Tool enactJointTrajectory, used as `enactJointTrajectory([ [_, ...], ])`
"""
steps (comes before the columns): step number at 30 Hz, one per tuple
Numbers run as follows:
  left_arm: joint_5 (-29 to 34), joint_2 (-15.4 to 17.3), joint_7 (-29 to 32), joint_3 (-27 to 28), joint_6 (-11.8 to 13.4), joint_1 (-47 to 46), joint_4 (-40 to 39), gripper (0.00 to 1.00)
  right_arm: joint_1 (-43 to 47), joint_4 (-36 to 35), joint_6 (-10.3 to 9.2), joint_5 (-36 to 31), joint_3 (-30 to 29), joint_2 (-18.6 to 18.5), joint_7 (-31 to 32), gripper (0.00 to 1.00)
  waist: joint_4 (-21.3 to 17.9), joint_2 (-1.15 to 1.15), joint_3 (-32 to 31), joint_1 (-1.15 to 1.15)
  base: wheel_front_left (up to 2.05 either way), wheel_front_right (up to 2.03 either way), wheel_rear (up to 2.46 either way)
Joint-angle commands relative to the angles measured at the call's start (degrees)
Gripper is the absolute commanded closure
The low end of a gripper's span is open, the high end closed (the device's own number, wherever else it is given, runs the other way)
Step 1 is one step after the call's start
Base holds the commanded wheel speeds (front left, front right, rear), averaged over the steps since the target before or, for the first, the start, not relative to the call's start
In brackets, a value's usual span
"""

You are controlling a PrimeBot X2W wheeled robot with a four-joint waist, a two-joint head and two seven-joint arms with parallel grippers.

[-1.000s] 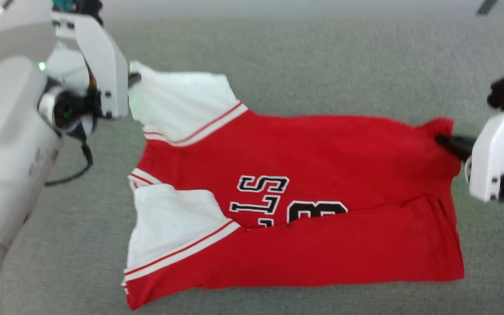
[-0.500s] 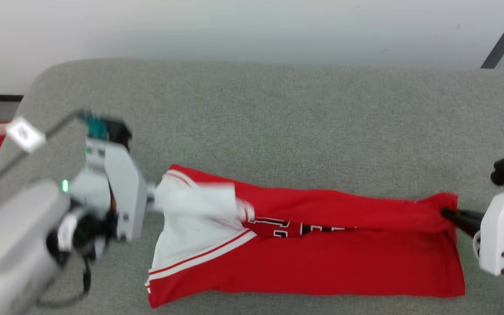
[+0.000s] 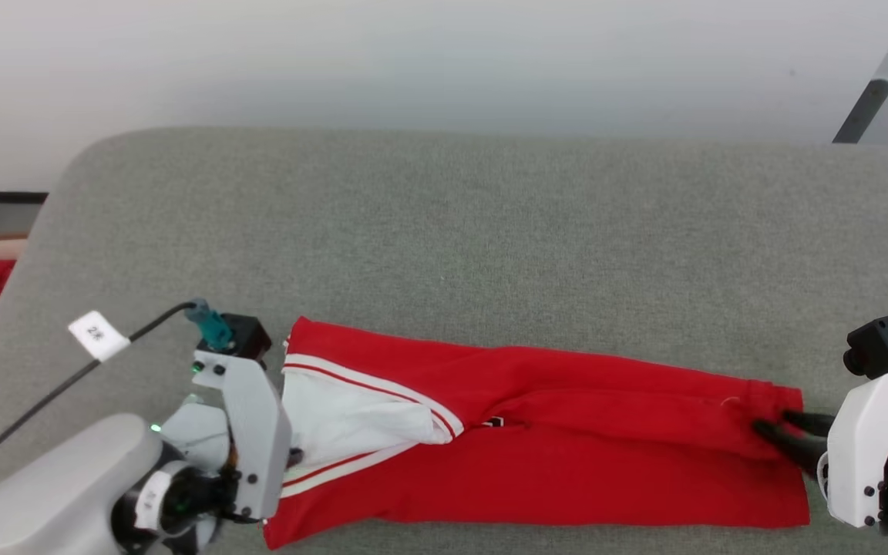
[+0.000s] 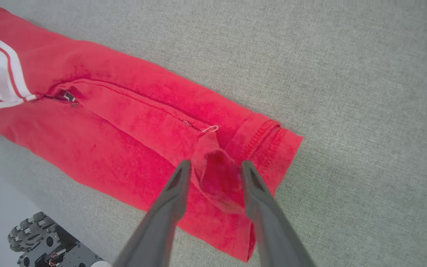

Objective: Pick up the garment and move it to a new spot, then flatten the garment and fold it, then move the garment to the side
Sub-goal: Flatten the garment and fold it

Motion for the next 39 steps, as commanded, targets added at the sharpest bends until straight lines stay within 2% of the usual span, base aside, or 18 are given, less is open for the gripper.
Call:
enactJointTrajectory([
  [1, 0.6, 0.8, -0.3, 0.2, 0.1, 0.4, 0.1, 0.27, 1.1, -0.3, 0.02, -0.3, -0.7, 0.3, 0.4, 0.0, 0.1, 0.0, -1.0, 0.0, 0.0, 0.0, 0.0],
  [4, 0.1, 1.5, -1.1, 1.0, 0.4, 0.7, -0.4, 0.18, 1.8, -1.1, 0.02, -0.8, -1.3, 0.1, 0.7, 0.0, 0.2, 0.0, -2.3, 0.0, 0.0, 0.0, 0.0],
  [7, -0.6, 2.8, -2.3, 2.0, 0.8, 1.8, -1.1, 0.15, 3.2, -1.6, 0.02, -1.0, -2.2, 0.1, 0.8, 0.0, 0.3, 0.0, -3.7, 0.0, 0.0, 0.0, 0.0],
  [10, -1.2, 4.0, -4.0, 2.9, 1.1, 3.4, -2.2, 0.05, 4.8, -1.6, 0.02, -1.0, -3.7, 0.3, 1.0, 0.0, 0.4, 0.0, -4.9, 0.0, 0.0, 0.0, 0.0],
  [17, -1.9, 4.9, -8.3, 4.2, 1.0, 6.9, -4.9, 0.0, 7.9, -2.9, 0.02, -1.6, -8.2, 2.4, 1.6, 0.0, 1.0, 0.0, -6.3, 0.0, 0.0, 0.0, 0.0],
  [22, 0.5, 4.8, -14.1, 5.5, 2.3, 8.1, -4.6, 0.0, 9.3, -4.3, 0.02, -1.4, -10.6, 4.9, 1.8, 0.0, 1.0, 0.0, -6.9, 0.0, 0.0, 0.0, 0.0],
  [28, 3.4, 5.1, -25.8, 8.5, 0.1, 10.9, -5.6, 0.0, 11.8, -7.6, 0.02, -1.6, -14.1, 7.6, 1.1, 0.0, 1.4, 0.0, -7.9, 0.0, 0.0, 0.0, 0.0],
  [32, 4.9, 5.1, -35.4, 10.7, -1.7, 14.3, -5.9, 0.0, 13.6, -10.0, 0.02, -2.8, -16.9, 9.2, -2.2, 0.0, 2.1, 0.0, -8.5, 0.0, 0.0, 0.0, 0.0],
  [39, 7.2, 4.4, -49.0, 13.5, -3.0, 19.7, -5.1, 0.0, 16.9, -9.2, 0.02, -5.4, -22.4, 12.8, -6.1, 0.0, 3.7, 0.0, -9.3, 0.0, 0.0, 0.0, 0.0],
])
